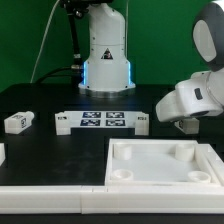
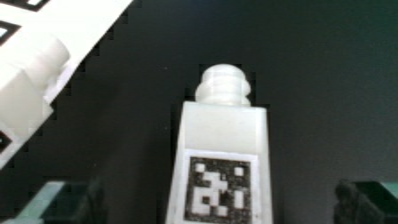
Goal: Assemble one leg
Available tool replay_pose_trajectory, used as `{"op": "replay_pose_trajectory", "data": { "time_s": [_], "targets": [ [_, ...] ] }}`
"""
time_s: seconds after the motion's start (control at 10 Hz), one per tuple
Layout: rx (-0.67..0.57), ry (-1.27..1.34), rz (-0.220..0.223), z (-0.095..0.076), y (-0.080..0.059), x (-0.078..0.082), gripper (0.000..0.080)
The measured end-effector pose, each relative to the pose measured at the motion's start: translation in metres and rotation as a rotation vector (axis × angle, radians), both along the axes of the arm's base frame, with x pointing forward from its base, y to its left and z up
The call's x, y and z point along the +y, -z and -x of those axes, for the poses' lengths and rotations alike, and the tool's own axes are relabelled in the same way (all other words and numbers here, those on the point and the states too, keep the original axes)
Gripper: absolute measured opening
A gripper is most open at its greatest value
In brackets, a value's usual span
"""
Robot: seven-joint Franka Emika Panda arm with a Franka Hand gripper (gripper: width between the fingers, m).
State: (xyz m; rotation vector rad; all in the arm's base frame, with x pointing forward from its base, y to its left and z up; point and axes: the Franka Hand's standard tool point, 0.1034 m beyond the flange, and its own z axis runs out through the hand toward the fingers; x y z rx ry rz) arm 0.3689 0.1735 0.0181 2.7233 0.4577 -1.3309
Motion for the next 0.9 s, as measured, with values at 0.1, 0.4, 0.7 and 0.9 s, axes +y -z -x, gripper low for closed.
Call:
{"op": "replay_pose_trajectory", "data": {
  "time_s": [0.1, 0.4, 0.7, 0.9],
  "targets": [
    [0.001, 0.003, 0.002, -0.0001, 0.0013, -0.0021, 0.0649],
    [-0.007, 0.004, -0.004, 0.0, 0.006, -0.0019, 0.0649],
    [-0.006, 0.004, -0.004, 0.0013, 0.0067, -0.0017, 0.039],
    [-0.006, 0.004, -0.004, 0.0013, 0.0067, -0.0017, 0.0288]
  ]
}}
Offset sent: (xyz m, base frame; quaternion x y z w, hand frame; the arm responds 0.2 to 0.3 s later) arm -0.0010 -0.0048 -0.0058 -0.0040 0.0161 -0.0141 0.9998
